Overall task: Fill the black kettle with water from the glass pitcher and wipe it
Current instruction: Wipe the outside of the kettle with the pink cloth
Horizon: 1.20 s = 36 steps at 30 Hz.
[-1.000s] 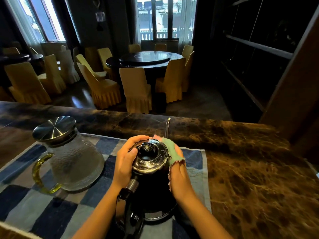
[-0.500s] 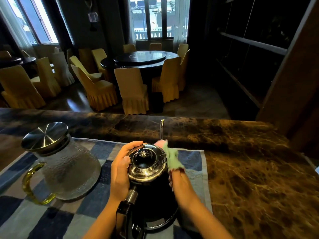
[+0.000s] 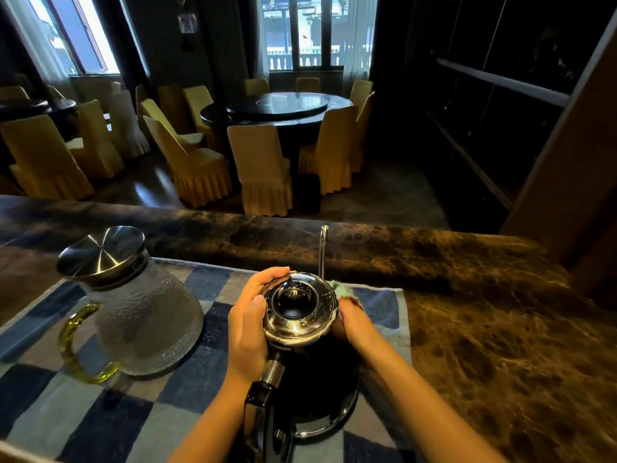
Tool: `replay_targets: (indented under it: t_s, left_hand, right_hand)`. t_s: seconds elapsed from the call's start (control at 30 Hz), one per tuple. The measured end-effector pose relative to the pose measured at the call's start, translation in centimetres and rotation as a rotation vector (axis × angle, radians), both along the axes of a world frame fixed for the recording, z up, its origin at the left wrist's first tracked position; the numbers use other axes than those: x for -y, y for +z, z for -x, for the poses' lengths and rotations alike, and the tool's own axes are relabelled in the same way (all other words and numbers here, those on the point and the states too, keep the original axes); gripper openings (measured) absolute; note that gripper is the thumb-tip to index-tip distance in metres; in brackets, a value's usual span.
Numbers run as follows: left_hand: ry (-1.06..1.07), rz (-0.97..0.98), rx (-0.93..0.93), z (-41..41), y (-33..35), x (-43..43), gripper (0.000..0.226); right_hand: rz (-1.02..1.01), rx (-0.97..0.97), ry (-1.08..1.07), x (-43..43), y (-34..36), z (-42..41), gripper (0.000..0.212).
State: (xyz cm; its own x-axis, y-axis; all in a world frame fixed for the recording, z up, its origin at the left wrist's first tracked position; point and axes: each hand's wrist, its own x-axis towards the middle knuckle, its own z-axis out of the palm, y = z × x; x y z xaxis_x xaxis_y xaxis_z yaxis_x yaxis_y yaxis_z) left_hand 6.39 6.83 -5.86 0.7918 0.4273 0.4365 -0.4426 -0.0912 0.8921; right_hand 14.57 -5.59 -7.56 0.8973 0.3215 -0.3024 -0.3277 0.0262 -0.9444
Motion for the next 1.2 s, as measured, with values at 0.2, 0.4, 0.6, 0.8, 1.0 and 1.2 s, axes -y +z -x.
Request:
replay_targets:
  t_s: [0.2,0.4,0.6,0.8,1.0,1.2]
  left_hand:
    - [0.019,-0.04,0.008,0.1,0.4,0.3,0.04]
    - [0.041,-0.093,0.019,0.3,0.3,0.0,0.04]
    - [0.018,-0.069,0.011,0.2,0.1,-0.2,0.04]
    - [0.012,-0.078,0.029,0.1,0.4,-0.1,0.04]
    - [0.029,-0.101,0.037,-0.2,0.4,-0.2,0.041]
    - [0.039,-0.1,0.037,-0.4,0.1,-0.4,0.042]
  right_hand:
    - [-0.445,-0.351,0.211,-4.4,0.2,-5.7,0.037]
    - [-0.419,-0.265,0.279,-5.4,2.3,-8.4,0.035]
    - [-0.472,-0.241,0.324,-5.0,5.7,-10.1,0.044]
    - [-0.378,-0.213,0.219,-4.7,2.2,-7.1,0.022]
    - [-0.107,-0.09,0.194,-2.3,-0.2,-3.4,0.027]
    - [0.165,0.185,0.165,2.0,-2.5,1.2,0.025]
